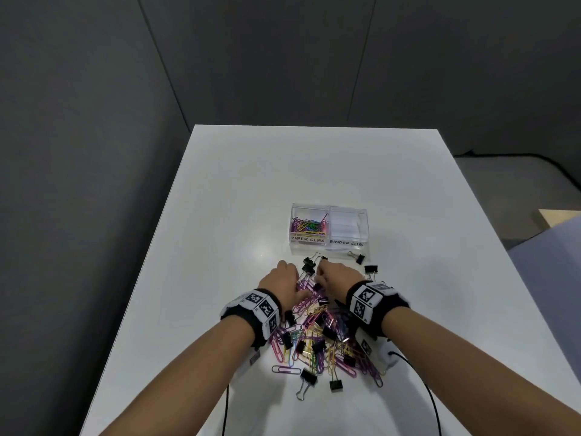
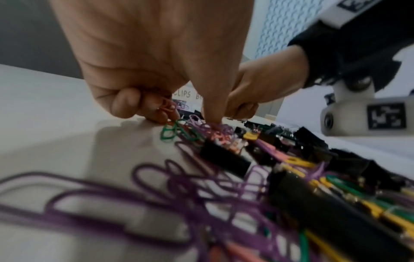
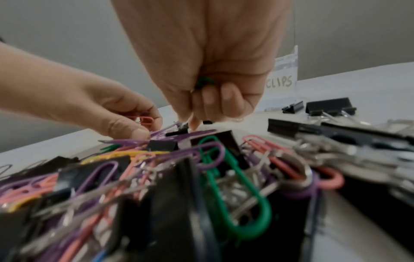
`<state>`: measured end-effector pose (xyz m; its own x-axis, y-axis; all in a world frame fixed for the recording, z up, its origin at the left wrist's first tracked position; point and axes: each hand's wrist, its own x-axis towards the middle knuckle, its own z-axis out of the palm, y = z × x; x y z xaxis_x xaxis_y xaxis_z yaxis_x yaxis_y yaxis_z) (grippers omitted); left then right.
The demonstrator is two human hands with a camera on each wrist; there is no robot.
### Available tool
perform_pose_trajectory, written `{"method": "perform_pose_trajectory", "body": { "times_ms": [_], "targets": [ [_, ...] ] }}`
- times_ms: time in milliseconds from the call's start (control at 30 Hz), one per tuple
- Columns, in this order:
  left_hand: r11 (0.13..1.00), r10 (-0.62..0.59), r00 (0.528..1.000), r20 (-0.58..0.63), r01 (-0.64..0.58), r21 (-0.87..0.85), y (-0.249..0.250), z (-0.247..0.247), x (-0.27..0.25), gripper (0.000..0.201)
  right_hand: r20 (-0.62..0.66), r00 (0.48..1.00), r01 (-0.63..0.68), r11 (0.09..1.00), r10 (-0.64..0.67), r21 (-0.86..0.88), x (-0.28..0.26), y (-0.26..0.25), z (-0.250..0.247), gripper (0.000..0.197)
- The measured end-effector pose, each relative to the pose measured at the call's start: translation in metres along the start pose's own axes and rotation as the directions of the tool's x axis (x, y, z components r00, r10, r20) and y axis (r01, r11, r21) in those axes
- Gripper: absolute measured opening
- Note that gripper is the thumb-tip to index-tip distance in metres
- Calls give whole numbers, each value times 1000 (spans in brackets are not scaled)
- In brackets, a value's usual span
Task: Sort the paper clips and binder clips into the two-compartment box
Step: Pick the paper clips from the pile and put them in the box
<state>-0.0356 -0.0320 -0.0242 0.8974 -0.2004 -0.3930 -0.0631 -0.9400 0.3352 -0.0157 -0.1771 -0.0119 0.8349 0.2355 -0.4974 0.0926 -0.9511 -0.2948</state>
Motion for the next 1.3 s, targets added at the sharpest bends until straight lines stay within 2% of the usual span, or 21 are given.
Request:
{"method": "perform_pose_trajectory", "body": {
  "times_ms": [100,267,367,500,600,700,933,1133,1300],
  "targets": [
    [998,24,1000,10,-23,-63,-5,0,1,42,-33,999,6,997,-8,-76,-2,-4,0,29],
    [988,85,996,28,-81,-131,-16,-5,1,33,-34,999,-22,994,19,-108,1,3,-6,24],
    [985,85,996,22,-80,-155,-20,-8,-1,36,-45,999,-12,993,7,-114,-4,13,-14,26],
    [1000,2,1000,23,-2,-4,-24,-13,-4,56,-22,998,61,987,-65,-149,-14,22,-19,35],
    [991,-8,999,49,2,133,-21,-15,-5,57,40,993,114,961,-107,-252,-17,22,-16,42],
    [993,0,997,74,-9,115,-16,-14,-4,46,28,994,113,953,-109,-281,-15,18,-12,42],
    [987,63,991,117,-79,141,-7,-16,-2,34,-6,995,90,957,-95,-277,-10,8,-3,20],
    [984,96,990,104,-110,139,-11,-19,-1,24,18,996,93,947,-92,-306,-9,6,-4,23],
    [982,128,987,95,-140,130,-17,-22,-2,28,61,995,87,964,-74,-250,-8,5,-7,26]
  ]
}}
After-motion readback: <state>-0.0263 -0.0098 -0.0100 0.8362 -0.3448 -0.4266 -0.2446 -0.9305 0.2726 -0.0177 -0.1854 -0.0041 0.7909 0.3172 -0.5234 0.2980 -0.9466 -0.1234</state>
